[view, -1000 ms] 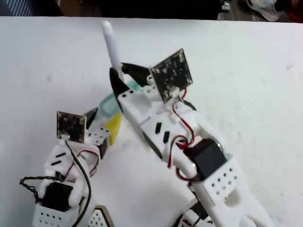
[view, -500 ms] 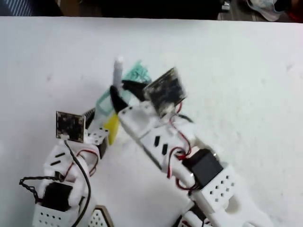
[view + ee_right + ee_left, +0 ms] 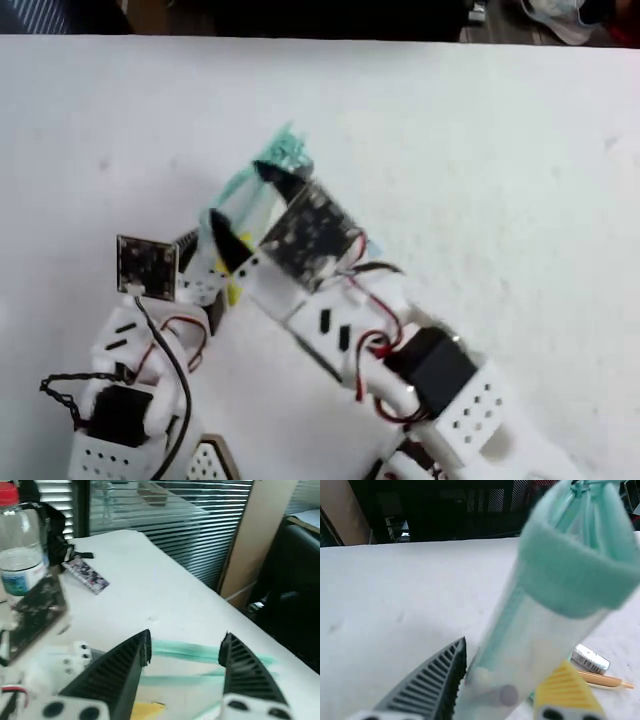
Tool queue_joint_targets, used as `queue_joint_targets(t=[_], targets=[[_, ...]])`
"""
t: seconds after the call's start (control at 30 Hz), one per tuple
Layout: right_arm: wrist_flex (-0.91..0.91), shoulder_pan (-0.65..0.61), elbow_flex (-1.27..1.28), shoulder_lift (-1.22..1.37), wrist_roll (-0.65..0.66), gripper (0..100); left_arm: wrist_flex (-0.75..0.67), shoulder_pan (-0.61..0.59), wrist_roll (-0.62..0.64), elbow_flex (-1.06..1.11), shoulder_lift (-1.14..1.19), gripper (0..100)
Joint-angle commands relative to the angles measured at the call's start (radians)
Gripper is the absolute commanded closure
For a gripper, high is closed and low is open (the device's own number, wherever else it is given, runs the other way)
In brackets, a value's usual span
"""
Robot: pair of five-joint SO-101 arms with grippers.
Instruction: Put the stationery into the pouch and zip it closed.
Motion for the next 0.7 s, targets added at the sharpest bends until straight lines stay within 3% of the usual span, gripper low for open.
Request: queue_joint_targets(t=[0.0, 0.23, 0.33, 0.5, 0.67], targets=[[0.031, 0.084, -0.091, -0.027, 0.015, 79.3, -0.018, -0.004, 0.011, -0.005, -0.008, 77], [0.136, 0.367, -0.075, 0.004, 0.015, 79.3, -0.021, -0.094, 0.015, -0.009, -0.008, 78], [0.150, 0.450, -0.009, 0.047, 0.021, 79.4, -0.035, -0.140, 0.086, -0.009, -0.008, 78], [0.151, 0.487, 0.087, 0.163, 0.041, 79.4, -0.043, -0.180, 0.109, -0.005, -0.008, 78], [0.131, 0.438, 0.158, 0.337, 0.186, 82.8, -0.043, -0.182, 0.109, -0.005, -0.008, 78]])
